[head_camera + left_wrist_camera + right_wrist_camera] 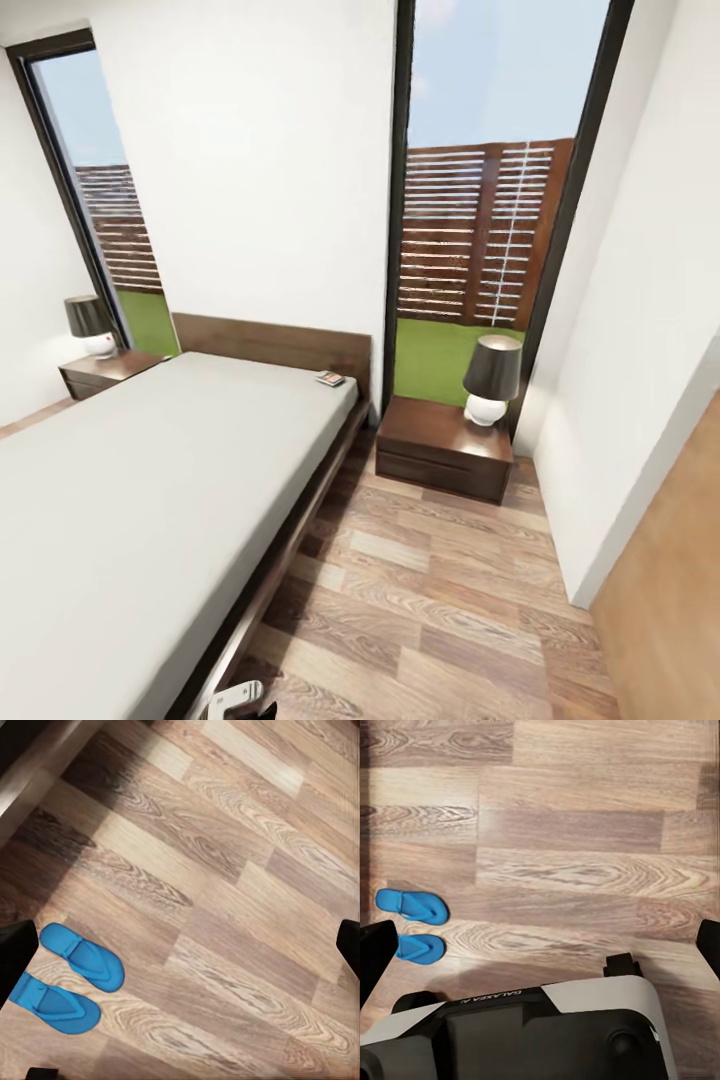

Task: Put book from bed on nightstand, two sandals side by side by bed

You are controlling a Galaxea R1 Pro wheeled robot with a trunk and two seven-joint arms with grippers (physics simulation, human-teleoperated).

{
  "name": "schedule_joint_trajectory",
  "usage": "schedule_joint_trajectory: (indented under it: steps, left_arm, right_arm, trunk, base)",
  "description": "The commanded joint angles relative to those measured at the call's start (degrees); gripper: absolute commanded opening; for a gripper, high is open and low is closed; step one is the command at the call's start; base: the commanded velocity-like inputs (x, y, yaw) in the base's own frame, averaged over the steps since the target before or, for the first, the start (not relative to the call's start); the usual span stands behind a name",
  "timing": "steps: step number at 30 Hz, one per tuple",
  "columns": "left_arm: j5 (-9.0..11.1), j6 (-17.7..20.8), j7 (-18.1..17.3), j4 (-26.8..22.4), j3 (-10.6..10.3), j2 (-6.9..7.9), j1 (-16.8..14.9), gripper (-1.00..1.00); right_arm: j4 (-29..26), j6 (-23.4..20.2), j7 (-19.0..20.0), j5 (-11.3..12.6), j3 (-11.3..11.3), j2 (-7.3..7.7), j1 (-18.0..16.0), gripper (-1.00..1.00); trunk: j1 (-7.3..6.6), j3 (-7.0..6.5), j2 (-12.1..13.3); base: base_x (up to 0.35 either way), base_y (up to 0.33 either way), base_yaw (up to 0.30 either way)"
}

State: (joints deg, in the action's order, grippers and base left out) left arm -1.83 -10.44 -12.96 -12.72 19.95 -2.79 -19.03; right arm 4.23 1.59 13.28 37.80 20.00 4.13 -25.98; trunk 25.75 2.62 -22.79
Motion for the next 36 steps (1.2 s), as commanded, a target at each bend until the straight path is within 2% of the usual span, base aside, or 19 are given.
schedule_joint_trajectory:
  steps: [1,36]
  left_arm:
    - [-0.20,-0.11,-0.31,0.01,0.44,-0.02,-0.04,1.00]
    - [-0.12,-0.11,-0.31,0.07,0.43,-0.02,-0.04,1.00]
  right_arm:
    - [0.25,0.17,0.42,0.61,0.48,-0.04,-0.12,1.00]
    - [0.25,0.17,0.43,0.61,0.48,-0.03,-0.12,1.00]
  trunk:
    - [0.04,0.13,-0.13]
    - [0.04,0.13,-0.13]
  base:
    - [0.000,0.000,-0.300]
    - [-0.007,0.000,-0.291]
